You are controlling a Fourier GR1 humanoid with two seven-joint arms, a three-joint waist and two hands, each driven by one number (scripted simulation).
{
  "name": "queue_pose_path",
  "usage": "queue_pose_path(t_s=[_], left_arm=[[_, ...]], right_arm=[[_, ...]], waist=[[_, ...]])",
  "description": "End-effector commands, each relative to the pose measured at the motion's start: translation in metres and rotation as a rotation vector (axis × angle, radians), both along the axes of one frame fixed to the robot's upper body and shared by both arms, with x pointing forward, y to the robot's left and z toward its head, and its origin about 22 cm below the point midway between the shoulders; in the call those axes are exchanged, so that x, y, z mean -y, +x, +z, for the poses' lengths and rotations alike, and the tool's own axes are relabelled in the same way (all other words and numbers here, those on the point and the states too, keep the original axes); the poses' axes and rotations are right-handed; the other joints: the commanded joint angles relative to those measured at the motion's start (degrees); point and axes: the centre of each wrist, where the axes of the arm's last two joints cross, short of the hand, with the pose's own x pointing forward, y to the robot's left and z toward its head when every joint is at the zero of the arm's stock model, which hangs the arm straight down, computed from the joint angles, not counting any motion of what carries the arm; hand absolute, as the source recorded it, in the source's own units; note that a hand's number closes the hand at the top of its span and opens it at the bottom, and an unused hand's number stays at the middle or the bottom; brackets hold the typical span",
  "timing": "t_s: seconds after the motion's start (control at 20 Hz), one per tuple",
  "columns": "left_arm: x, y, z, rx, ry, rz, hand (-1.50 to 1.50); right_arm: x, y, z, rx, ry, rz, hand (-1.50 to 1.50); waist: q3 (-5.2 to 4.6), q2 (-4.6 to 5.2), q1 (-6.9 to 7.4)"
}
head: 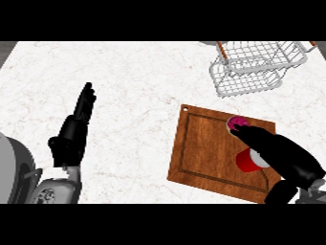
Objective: Pick the can from the cutting board and place it in the tiered basket
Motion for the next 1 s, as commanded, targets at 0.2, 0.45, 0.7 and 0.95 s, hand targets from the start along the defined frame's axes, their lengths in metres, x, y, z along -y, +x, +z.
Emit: queue_pose_path(t_s=[0.2, 0.45, 0.7, 0.95], left_arm=[[-0.005, 0.017, 0.023, 0.013, -0.014, 0.002, 0.00], [-0.006, -0.001, 0.001, 0.005, 0.014, 0.003, 0.00], [-0.007, -0.001, -0.004, 0.004, 0.008, -0.018, 0.00], [-0.010, 0.004, 0.004, 0.003, 0.000, -0.009, 0.00]], right_arm=[[-0.011, 0.006, -0.022, 0.182, 0.000, 0.022, 1.50], [-0.003, 0.002, -0.034, 0.242, -0.041, 0.045, 1.50], [-0.068, 0.018, -0.034, 0.191, -0.349, -0.125, 1.50], [-0.125, 0.028, -0.017, 0.183, -0.483, -0.257, 1.50]], waist=[[0.03, 0.06, 0.00], [0.02, 0.01, 0.05], [-0.12, 0.05, 1.31], [-0.05, 0.00, 0.71]])
